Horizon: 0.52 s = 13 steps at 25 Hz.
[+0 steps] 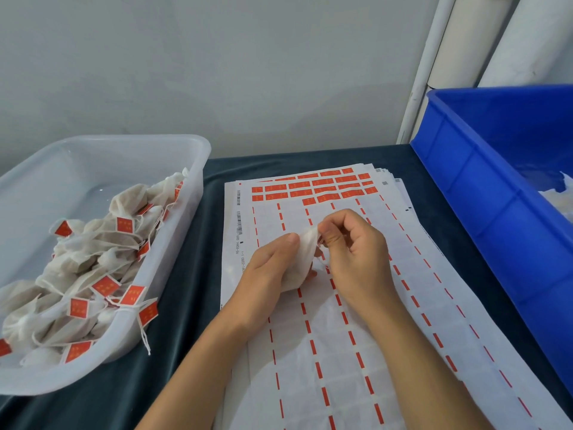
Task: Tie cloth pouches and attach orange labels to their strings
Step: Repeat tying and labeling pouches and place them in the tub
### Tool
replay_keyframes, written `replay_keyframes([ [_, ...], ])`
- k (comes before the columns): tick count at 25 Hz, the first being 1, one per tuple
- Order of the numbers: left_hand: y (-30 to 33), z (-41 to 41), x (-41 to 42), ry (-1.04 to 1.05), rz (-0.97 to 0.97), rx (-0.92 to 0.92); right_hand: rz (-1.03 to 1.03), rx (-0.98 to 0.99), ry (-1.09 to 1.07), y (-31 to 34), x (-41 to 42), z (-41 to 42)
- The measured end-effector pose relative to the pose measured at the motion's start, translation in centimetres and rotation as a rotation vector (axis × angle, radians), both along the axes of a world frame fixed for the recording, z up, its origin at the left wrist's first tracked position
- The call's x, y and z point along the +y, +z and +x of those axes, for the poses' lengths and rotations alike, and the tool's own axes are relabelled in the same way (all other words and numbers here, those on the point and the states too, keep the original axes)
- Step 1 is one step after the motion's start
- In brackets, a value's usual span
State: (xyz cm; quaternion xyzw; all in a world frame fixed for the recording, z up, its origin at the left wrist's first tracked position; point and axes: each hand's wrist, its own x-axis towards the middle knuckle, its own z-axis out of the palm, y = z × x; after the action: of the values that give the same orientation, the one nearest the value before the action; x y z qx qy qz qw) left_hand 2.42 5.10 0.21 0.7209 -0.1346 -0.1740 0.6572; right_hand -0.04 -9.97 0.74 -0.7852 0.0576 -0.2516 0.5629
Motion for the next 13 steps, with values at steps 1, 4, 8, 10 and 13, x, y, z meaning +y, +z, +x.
replay_keyframes([
  [1, 0.06, -0.01, 0.04, -0.022, 0.023, -0.002, 0.014, -0.009, -0.010, -0.06, 0.10, 0.00],
  [4, 0.29, 0.12, 0.05, -0.086, 0.042, -0.020, 0.010, -0.028, -0.024, -0.19, 0.15, 0.05],
  [8, 0.58, 0.23, 0.44, -0.073, -0.071, 0.017, -0.021, 0.017, 0.049, -0.16, 0.23, 0.07],
  [10, 0.39, 0.39, 0.77, -0.066, -0.165, 0.039, -0.014, 0.048, 0.111, -0.12, 0.31, 0.05],
  [13, 0.31, 0.65, 0.92, -0.016, -0.305, 0.098, -0.046, 0.065, 0.167, -0.28, 0.39, 0.02],
])
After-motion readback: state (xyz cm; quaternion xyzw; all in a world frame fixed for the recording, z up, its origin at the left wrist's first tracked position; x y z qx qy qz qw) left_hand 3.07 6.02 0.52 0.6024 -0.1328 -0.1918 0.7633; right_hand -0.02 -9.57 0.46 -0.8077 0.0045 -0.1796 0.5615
